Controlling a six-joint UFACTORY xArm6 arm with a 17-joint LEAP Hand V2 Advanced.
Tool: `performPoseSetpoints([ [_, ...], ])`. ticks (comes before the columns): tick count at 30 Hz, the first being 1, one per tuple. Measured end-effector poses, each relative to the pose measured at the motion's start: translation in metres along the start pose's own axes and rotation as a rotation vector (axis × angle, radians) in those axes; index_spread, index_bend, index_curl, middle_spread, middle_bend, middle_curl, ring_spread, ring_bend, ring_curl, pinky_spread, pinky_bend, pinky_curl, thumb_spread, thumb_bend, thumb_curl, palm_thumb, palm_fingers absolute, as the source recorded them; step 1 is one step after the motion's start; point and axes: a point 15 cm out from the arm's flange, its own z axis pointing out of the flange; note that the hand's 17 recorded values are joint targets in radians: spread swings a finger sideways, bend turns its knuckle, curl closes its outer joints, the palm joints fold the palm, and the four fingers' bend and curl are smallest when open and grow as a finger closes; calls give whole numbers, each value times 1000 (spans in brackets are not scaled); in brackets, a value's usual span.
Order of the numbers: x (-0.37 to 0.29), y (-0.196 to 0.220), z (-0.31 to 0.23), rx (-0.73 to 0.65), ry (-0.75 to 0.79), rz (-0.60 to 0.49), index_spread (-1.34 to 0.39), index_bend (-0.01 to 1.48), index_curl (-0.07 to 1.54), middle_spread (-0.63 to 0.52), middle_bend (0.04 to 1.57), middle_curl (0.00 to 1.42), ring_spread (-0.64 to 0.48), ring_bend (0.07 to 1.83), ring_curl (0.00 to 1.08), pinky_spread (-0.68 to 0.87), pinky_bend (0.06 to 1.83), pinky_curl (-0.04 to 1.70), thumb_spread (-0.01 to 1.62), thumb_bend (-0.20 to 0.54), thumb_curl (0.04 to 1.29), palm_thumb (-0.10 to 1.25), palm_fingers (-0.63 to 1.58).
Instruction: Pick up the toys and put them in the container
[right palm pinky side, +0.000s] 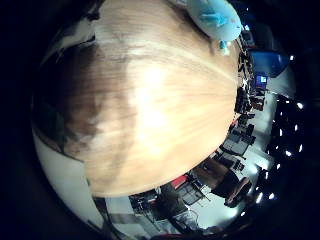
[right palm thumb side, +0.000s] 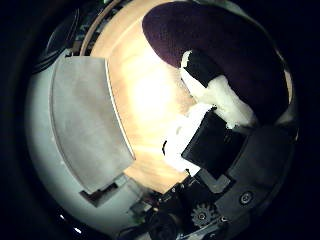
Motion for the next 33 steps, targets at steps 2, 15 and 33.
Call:
performPoseSetpoints([
  [2,1,0,-2,4,0,0,-390,938,629,-284,1115,763,-231,1392,558,-286,1386,489,1394,-7,296,688,1212],
  [15,-4,-1,-36,40,-44,-9,-341,1021,720,-253,1191,826,-211,1455,605,-256,1424,550,1520,12,235,714,1143],
  [33,-10,14,-58,41,-56,-31,-400,552,664,-250,1074,783,-236,1455,589,-381,1443,574,1353,-60,195,552,851],
])
